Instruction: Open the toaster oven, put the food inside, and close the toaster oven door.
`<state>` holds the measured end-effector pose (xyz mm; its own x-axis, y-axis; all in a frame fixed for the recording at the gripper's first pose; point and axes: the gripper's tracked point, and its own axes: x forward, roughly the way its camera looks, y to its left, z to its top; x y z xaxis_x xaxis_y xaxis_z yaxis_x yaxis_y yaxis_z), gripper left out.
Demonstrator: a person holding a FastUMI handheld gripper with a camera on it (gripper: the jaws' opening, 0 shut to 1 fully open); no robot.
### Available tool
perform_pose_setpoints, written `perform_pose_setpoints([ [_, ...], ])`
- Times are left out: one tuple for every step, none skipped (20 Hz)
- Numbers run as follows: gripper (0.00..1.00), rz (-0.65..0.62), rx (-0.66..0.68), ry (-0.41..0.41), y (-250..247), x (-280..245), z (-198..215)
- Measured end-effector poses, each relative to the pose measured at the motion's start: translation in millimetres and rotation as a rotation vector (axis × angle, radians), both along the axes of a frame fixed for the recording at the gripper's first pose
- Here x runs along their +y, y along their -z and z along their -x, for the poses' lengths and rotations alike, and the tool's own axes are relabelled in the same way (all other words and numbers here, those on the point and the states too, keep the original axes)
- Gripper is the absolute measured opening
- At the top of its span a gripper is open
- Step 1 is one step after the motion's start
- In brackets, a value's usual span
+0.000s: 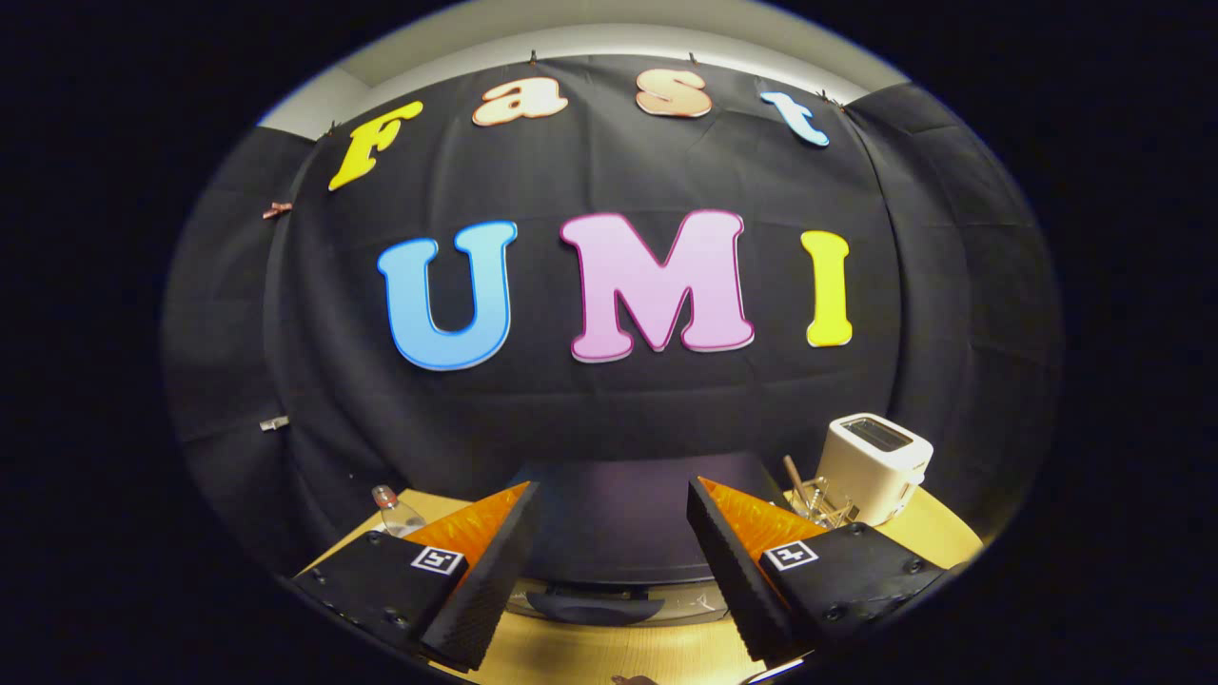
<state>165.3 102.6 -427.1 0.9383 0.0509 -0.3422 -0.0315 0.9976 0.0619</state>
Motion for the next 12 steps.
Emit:
perform_pose_setpoints([
  [0.98,0.007,0.027,0.003,14.9,0.5,0.1],
  [0.98,0.006,0.050,0.003,27.8,2.4,1.6],
  [0.98,0.004,0.067,0.006,40.0,3.8,2.6],
  [0.98,0.009,0.083,0.009,50.1,4.2,5.4],
  [0.98,0.017,0.098,0.011,61.0,4.3,7.0],
  [0.99,0.024,0.118,0.014,72.8,5.0,8.7],
  [0.99,0.025,0.140,0.016,83.2,4.4,10.2],
  [0.99,0.021,0.160,0.025,91.7,3.6,11.0],
  [0.99,0.016,0.177,0.037,98.1,1.2,11.6],
  [0.99,0.016,0.194,0.052,104.9,-0.9,13.6],
  [0.99,0.017,0.197,0.060,107.3,-2.6,15.5],
  [0.98,0.023,0.199,0.061,110.2,-1.8,17.6],
])
